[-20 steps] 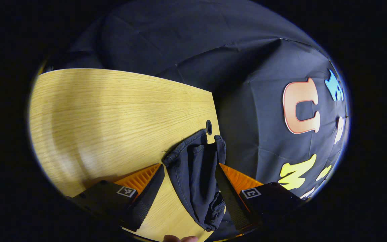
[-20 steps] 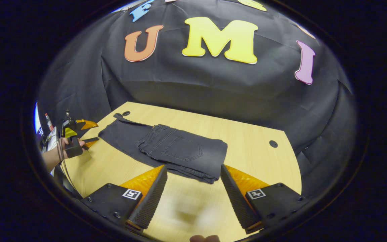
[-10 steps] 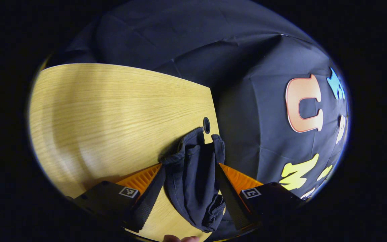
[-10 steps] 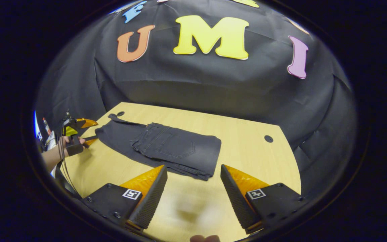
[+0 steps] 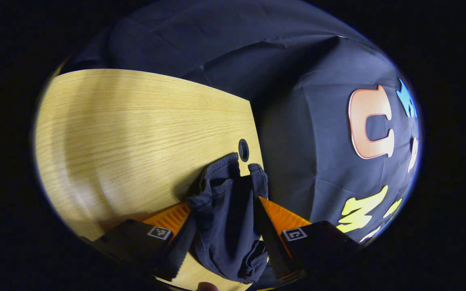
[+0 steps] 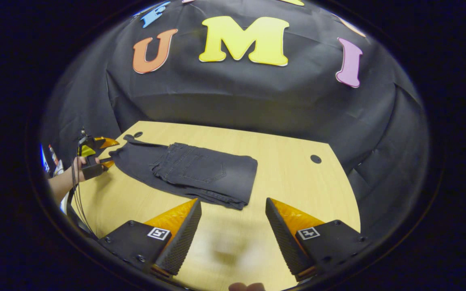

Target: Grasp the waist and the cuffs of the jeans and fold them to make the two legs overlap; first hold the waist and fold one-third of the jeans toward the cuffs, then hold the cuffs and fold the remaining one-third in the same direction to finish folding.

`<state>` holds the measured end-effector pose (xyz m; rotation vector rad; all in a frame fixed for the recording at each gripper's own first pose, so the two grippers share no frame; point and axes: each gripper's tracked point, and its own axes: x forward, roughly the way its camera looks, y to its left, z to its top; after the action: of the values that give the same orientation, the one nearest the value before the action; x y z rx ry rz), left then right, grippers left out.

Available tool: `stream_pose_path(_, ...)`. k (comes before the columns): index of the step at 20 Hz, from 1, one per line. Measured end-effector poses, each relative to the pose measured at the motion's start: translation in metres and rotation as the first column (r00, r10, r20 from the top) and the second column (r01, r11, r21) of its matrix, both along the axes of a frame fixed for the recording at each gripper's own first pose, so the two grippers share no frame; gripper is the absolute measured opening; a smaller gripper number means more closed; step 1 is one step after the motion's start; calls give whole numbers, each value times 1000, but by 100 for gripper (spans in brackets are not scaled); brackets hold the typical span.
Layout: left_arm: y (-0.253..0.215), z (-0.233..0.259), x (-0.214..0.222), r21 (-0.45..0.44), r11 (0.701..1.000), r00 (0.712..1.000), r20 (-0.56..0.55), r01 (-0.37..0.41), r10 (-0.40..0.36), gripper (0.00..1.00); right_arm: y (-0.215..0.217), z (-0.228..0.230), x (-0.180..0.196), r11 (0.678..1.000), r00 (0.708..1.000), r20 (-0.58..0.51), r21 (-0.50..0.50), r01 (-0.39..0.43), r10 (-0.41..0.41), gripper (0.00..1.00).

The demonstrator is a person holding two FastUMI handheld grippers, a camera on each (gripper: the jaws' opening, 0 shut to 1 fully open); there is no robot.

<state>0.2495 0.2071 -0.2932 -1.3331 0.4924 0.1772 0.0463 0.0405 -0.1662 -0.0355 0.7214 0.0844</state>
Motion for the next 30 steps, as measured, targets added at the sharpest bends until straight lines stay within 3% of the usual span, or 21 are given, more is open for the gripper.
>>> stream_pose_path(2, 0, -3, 4, 4, 1000, 1000, -6, -5, 5, 64, -5, -3, -7, 1000, 1000, -11, 5, 22, -22, 97)
stream_pose_path(3, 2, -4, 4, 8, 1000, 1000, -9, -15, 15, 54, -7, -4, -8, 999, 999, -17, 8, 33, -33, 97)
stream_pose_path(4, 3, -10, 4, 13, 1000, 999, -23, -22, 23, 62, -8, -6, -10, 999, 999, -23, 10, 44, -44, 97)
stream_pose_path(5, 3, -12, 4, 10, 999, 999, -30, -34, 34, 25, -10, -7, -12, 999, 998, -28, 11, 53, -53, 98)
stream_pose_path(6, 4, -14, 4, -2, 999, 999, -32, -43, 43, 29, -14, -8, -18, 998, 998, -31, 9, 62, -62, 98)
stream_pose_path(7, 4, -14, 3, -16, 999, 999, -27, -45, 44, 21, -19, -8, -23, 997, 997, -29, 3, 74, -74, 98)
stream_pose_path(11, 3, -1, 4, -80, 994, 997, 30, -71, 73, 11, -27, -7, -33, 996, 996, -8, -16, 91, -92, 98)
stream_pose_path(19, -22, 83, -1, 16, 1000, 977, 214, -17, 13, 8, -44, 9, -53, 993, 992, 55, 4, 117, -117, 98)
stream_pose_path(26, -63, 144, -10, 112, 994, 961, 276, 4, -35, 8, -80, 17, -70, 986, 983, 88, 38, 160, -162, 97)
stream_pose_path(30, -109, 184, -15, 208, 977, 945, 306, 51, -114, 8, -110, 31, -73, 978, 966, 149, 42, 206, -210, 97)
